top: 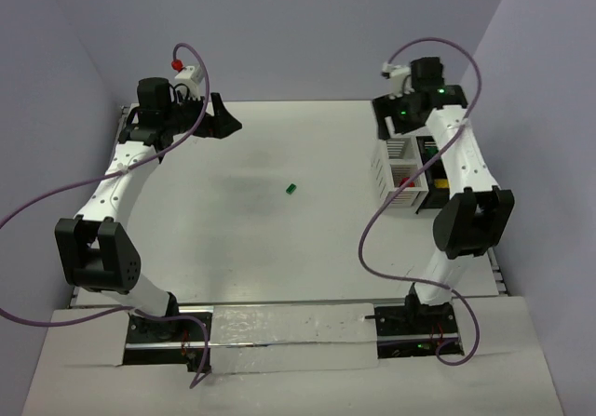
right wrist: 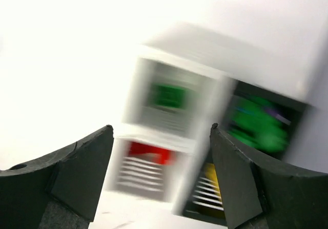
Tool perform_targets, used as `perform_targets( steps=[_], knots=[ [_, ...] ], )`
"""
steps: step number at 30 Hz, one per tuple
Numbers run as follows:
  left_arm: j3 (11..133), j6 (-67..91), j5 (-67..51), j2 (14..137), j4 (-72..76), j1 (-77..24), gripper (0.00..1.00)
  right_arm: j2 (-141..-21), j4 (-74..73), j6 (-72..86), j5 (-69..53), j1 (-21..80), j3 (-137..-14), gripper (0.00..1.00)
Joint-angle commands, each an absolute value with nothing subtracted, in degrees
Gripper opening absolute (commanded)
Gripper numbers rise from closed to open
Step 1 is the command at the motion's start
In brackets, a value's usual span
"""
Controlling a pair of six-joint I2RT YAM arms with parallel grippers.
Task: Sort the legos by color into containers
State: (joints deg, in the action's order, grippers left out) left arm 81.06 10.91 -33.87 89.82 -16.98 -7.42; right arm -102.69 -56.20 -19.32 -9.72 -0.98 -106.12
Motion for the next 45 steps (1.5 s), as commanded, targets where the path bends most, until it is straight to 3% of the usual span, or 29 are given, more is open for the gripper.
perform_targets(
  steps=[1, 7, 13, 31, 39, 45],
  knots=[
    [82.2, 12.0, -34.2, 87.6, -15.2, -7.3, 0.99, -98.5, -50.3, -11.9, -17.1, 11.1, -100.0, 0.81],
    [82.6, 14.9, -33.0, 86.7, -14.1, -5.9, 0.99, -105.0, -40.6, -2.6, -15.9, 22.2, -93.9, 0.75],
    [82.2, 13.8, -34.7, 87.1, -14.5, -5.8, 0.99, -115.1, -39.0, -6.3, -15.9, 29.1, -97.8, 0.75],
    [81.6, 11.4, -38.1, 88.0, -15.0, -5.8, 0.99, -129.4, -41.1, -17.4, -13.0, 33.5, -108.5, 0.79],
    [81.7, 11.1, -37.7, 88.4, -15.2, -5.8, 0.99, -130.9, -41.6, -18.3, -13.5, 34.6, -109.0, 0.78],
    [81.9, 11.2, -37.4, 88.7, -15.3, -5.8, 0.99, -131.5, -41.8, -18.9, -13.4, 35.2, -108.5, 0.7]
  ],
)
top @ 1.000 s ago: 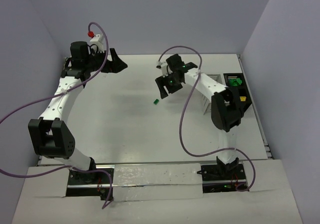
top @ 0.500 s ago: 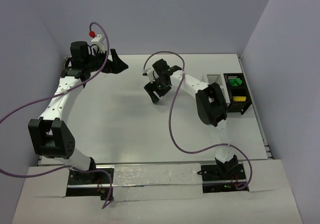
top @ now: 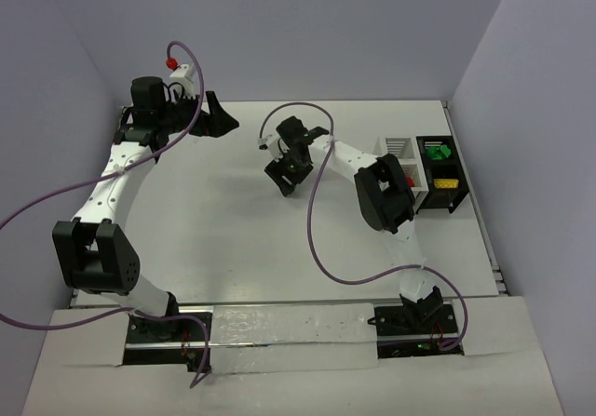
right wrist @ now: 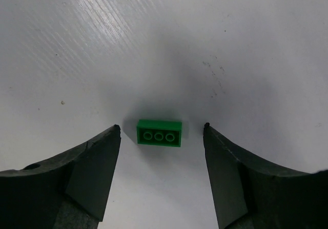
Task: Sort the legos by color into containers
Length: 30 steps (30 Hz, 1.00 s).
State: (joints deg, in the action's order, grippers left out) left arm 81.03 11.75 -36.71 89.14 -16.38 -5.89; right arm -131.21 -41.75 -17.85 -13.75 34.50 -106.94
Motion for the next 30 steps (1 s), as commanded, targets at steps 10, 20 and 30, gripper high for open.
perform_targets(
  steps=[10, 20, 30],
  knots=[
    [81.9, 11.1, -37.0, 88.7, -15.3, -5.8, 0.99, -129.6, -41.1, -18.9, -13.3, 35.3, -106.3, 0.41],
    [82.8, 11.3, -36.3, 88.9, -15.8, -5.9, 0.99, -110.9, -45.2, -16.0, -15.4, 29.6, -105.1, 0.35],
    [83.5, 10.4, -34.0, 89.9, -16.3, -8.9, 0.99, -95.9, -53.0, -21.0, -13.5, 1.5, -104.8, 0.34]
  ],
)
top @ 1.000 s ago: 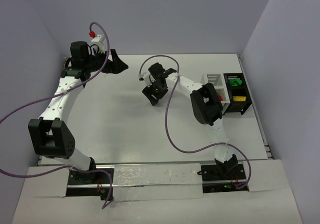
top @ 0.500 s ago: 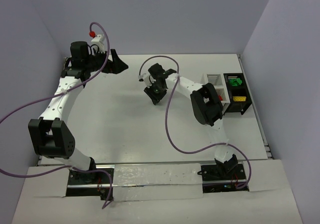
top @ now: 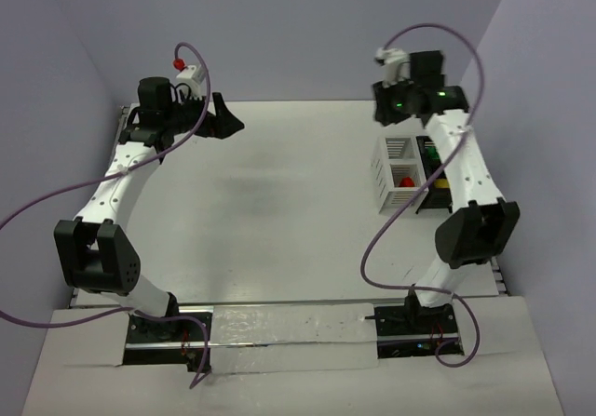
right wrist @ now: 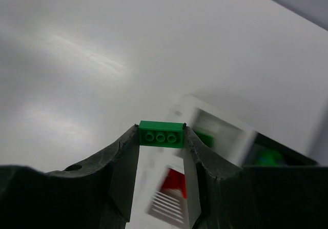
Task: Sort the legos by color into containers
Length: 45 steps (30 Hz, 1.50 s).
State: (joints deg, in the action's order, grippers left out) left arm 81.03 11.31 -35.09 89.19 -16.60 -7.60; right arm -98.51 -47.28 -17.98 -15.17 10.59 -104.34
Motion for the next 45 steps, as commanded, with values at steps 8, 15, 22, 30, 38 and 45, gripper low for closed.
perform_targets(
  steps=[8, 15, 22, 30, 38, 45],
  knots=[
    [85.2, 10.6, -33.5, 91.1, -16.8, -10.1, 0.99, -99.7, -53.1, -26.2, -11.8, -14.0, -104.8, 0.32],
    [85.2, 9.9, -32.6, 91.1, -17.7, -10.3, 0.99, -103.9, -50.5, -27.7, -9.8, -15.5, -102.2, 0.32],
    [85.4, 9.8, -32.2, 91.1, -17.9, -10.3, 0.99, -106.5, -49.4, -27.5, -8.4, -15.5, -101.2, 0.33],
    [85.8, 9.8, -32.2, 91.6, -18.1, -10.3, 0.99, -107.7, -49.5, -27.5, -7.6, -15.4, -100.5, 0.57],
    [86.2, 9.7, -32.0, 91.5, -18.8, -10.3, 0.99, -105.2, -52.0, -26.5, -10.7, -14.4, -101.8, 0.79],
    [86.2, 9.9, -31.6, 89.8, -20.4, -9.8, 0.99, -95.6, -53.9, -19.4, -19.1, -10.9, -105.2, 1.0]
  ],
)
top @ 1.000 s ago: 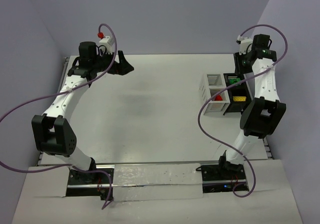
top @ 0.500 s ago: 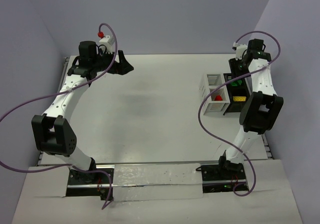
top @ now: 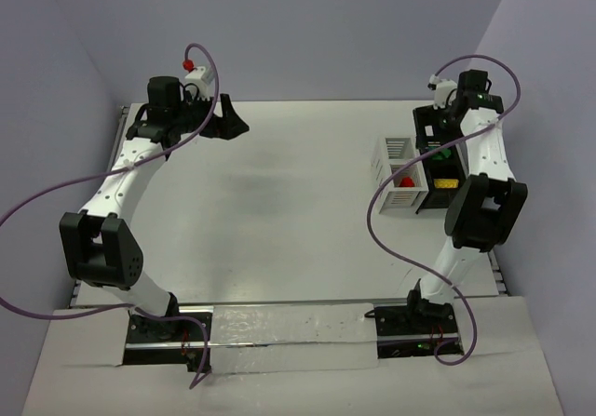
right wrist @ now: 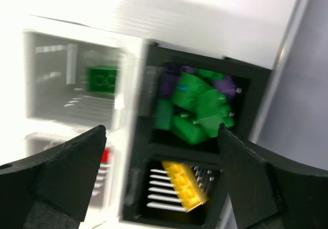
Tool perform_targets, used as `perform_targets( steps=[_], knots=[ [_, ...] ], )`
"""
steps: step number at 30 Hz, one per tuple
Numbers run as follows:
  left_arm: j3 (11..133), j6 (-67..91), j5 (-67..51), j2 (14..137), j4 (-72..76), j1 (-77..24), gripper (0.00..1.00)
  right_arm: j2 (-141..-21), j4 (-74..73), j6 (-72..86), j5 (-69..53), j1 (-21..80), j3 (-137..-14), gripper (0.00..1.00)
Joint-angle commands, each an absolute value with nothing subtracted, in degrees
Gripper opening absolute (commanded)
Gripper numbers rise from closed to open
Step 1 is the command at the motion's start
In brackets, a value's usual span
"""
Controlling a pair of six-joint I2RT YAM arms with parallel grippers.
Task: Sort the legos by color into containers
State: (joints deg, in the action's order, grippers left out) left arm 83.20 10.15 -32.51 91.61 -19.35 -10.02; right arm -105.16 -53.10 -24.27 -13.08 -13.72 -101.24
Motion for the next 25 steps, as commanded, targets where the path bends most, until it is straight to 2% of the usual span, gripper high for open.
perform_targets(
  steps=[1, 7, 11, 15, 19, 25],
  knots=[
    [85.9, 10.1, -30.6, 89.3, -20.8, -9.5, 0.99, -93.5, -52.9, -17.7, -19.5, -8.4, -103.7, 1.0],
    [83.2, 10.8, -29.7, 85.9, -23.0, -5.3, 0.99, -82.7, -43.6, -7.1, -16.7, 2.6, -94.1, 1.0],
    [79.9, 7.3, -22.3, 83.3, -25.8, -3.7, 0.99, -76.9, -35.5, -1.5, -12.8, 10.4, -84.7, 1.0],
    [74.3, 4.5, -14.7, 78.2, -25.6, -3.6, 0.99, -73.6, -31.6, -0.1, -11.3, 14.0, -76.4, 1.0],
    [69.0, 3.0, -11.9, 73.4, -24.7, -3.6, 0.99, -69.7, -28.6, 1.0, -9.3, 17.2, -69.7, 1.0],
    [66.9, 3.4, -11.5, 70.4, -24.4, -3.6, 0.99, -66.4, -28.5, 0.9, -8.3, 17.6, -68.4, 1.0]
  ],
)
